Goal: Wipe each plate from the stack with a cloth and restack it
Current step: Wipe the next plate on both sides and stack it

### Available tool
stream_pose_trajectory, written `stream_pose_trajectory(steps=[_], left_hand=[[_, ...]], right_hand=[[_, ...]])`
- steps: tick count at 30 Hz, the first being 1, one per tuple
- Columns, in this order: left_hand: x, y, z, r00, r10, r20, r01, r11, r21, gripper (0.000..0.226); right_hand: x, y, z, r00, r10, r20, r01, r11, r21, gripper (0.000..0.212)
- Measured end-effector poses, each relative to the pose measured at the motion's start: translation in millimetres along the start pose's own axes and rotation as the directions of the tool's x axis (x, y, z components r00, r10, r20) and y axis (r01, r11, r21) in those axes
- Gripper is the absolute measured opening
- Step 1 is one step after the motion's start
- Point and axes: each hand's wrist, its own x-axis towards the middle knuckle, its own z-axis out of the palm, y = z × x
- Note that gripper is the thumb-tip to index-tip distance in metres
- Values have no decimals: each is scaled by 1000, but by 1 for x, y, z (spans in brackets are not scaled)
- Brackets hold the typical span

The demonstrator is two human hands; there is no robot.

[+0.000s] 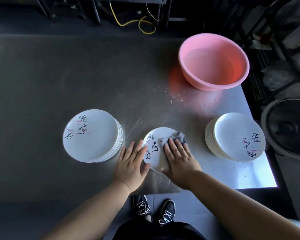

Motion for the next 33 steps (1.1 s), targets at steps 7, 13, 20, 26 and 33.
stream_pose_trajectory(steps=[7, 13, 20, 26, 33], left_hand=[[-1, 2, -3, 1000, 3, -18, -3, 1000, 4, 63], [0, 4, -5, 998, -1, -58, 2, 1000, 14, 58], [-1, 4, -5, 998, -5, -67, 4, 1000, -10, 59], [-2, 2, -7, 998, 13, -65, -13, 1000, 3, 59], [-2, 2, -8, 999, -2, -41, 3, 1000, 5, 61]], right_hand=[[-45, -4, 24, 985, -174, 2, 174, 985, -15, 95], [-18, 26, 7, 995, -90, -53, 91, 996, 8, 100], [-57, 32, 33, 982, -147, -118, 157, 984, 80, 89], [26, 61, -13, 979, -190, -80, 188, 982, -30, 94], [59, 54, -43, 929, -370, 23, 367, 907, -205, 90]])
